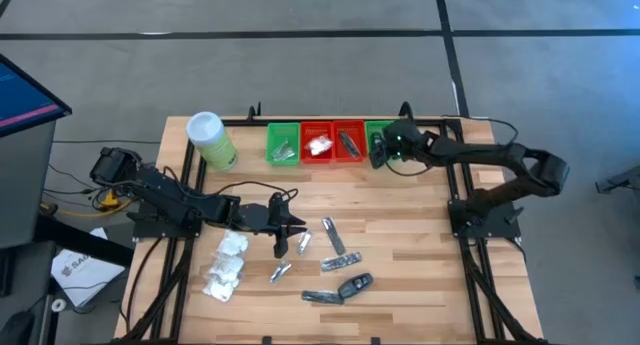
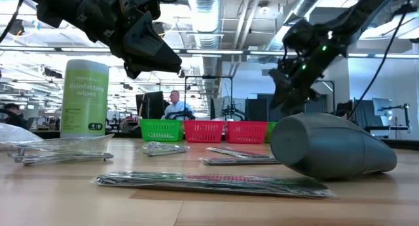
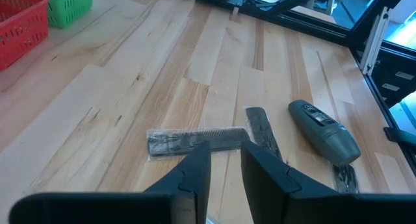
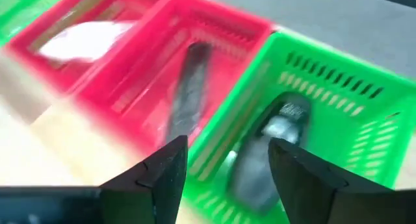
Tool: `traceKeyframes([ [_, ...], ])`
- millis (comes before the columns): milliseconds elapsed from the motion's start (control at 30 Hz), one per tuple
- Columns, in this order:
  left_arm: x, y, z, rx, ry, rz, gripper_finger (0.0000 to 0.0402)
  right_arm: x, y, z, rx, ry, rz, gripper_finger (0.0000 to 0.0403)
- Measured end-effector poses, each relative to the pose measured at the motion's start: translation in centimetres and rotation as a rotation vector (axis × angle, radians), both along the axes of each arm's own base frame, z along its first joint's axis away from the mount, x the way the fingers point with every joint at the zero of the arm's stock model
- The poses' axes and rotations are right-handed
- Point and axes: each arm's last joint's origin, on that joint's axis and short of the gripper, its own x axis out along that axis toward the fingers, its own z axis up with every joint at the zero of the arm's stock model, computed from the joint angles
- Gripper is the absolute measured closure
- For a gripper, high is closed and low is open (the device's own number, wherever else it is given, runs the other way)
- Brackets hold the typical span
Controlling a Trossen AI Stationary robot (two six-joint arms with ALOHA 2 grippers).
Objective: Pick & Place Travel size toiletries
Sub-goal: Put the black comb into the right red bin
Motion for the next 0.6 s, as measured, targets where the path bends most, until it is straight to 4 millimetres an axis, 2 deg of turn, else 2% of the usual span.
traceKeyframes([
  [300, 0.0, 0.0, 0.0, 0.001, 0.0, -0.001, 0.0326, 1.6, 7.3, 2.3, -0.025, -0.046, 0.295, 0.0214],
  [600, 0.0, 0.0, 0.0, 0.001, 0.0, -0.001, 0.0326, 3.5, 14.7, 1.8, -0.019, -0.086, 0.594, 0.0217],
])
